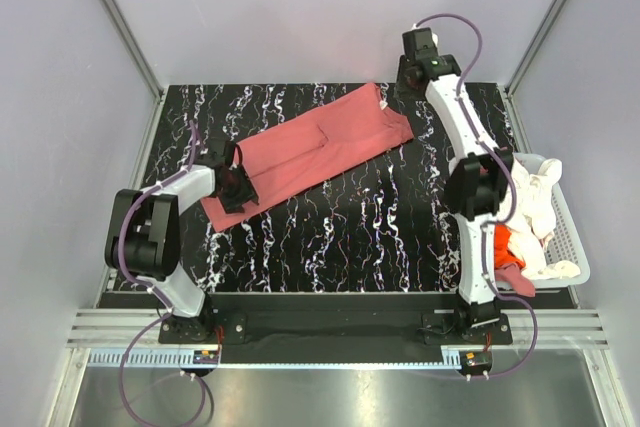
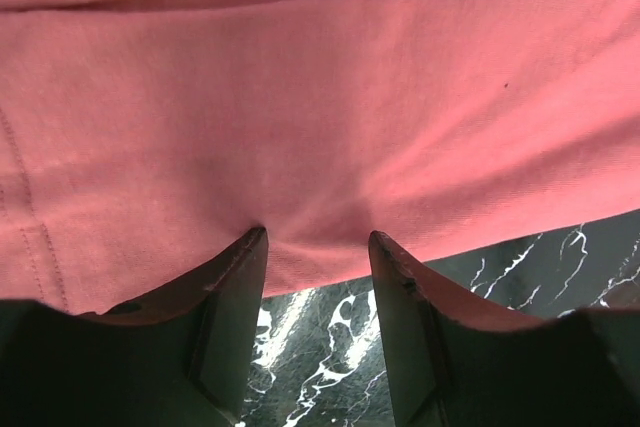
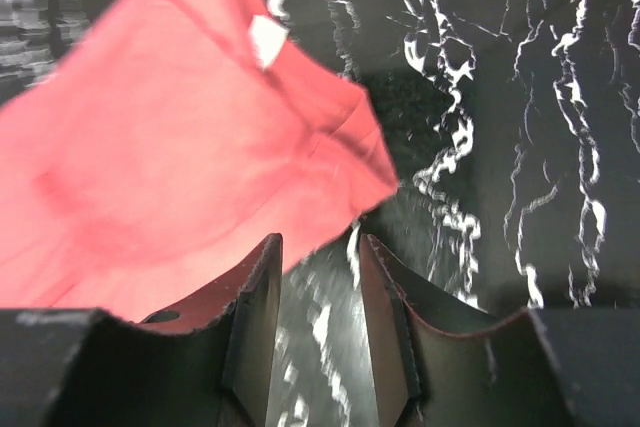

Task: Fold and stack the t-shirts
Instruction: Fold the tshirt

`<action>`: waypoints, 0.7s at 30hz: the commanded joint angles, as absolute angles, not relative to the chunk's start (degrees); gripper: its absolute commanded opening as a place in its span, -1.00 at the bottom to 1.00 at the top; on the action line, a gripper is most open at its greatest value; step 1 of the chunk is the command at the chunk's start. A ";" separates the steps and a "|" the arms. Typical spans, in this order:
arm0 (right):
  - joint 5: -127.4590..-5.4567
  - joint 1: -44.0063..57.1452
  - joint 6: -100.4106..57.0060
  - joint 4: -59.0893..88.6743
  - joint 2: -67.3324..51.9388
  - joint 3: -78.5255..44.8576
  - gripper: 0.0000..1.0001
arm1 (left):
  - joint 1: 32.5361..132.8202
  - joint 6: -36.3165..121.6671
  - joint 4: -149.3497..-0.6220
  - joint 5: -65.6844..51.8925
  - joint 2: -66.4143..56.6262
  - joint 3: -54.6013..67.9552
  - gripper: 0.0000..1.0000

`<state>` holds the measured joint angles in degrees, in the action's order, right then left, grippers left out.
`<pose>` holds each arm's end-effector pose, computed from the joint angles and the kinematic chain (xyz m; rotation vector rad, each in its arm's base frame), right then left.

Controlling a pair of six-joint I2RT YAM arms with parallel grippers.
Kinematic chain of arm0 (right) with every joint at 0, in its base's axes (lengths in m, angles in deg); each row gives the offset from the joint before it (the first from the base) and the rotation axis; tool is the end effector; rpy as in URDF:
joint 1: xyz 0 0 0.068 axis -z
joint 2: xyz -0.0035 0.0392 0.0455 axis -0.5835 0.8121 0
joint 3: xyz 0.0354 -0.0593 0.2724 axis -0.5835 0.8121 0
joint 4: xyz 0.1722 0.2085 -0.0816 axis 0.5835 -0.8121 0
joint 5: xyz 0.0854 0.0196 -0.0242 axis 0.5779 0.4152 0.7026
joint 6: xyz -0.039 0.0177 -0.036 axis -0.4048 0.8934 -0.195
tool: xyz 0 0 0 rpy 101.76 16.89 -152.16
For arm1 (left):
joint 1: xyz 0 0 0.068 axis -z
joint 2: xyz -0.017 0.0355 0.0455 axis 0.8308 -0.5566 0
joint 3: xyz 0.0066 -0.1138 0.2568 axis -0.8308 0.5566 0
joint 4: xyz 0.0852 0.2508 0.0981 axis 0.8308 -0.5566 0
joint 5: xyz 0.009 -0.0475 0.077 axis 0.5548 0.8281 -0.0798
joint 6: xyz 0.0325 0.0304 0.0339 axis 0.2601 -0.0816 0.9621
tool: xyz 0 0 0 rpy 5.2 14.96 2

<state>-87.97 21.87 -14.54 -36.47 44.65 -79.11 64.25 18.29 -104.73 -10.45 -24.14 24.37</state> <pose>0.5310 0.1211 0.3101 0.1155 2.3645 -0.0576 0.3238 -0.0492 0.1542 -0.6521 2.7195 -0.3121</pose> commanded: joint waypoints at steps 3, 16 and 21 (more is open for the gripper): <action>-81.66 22.07 -11.91 -35.86 28.50 -69.01 -0.14 | 64.00 20.06 -102.32 -10.06 -21.87 21.81 0.02; -71.55 22.07 -6.90 -24.08 11.16 -43.16 -0.14 | 63.64 15.77 -102.93 -10.32 -25.74 27.05 -0.02; -70.59 22.07 -6.81 -22.58 8.09 -38.68 -0.14 | 68.56 10.32 -100.21 -10.15 -19.94 34.63 -0.02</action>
<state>-72.82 21.94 -7.57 -26.19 13.28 -39.94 65.33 14.79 -98.48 -11.06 -21.25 29.42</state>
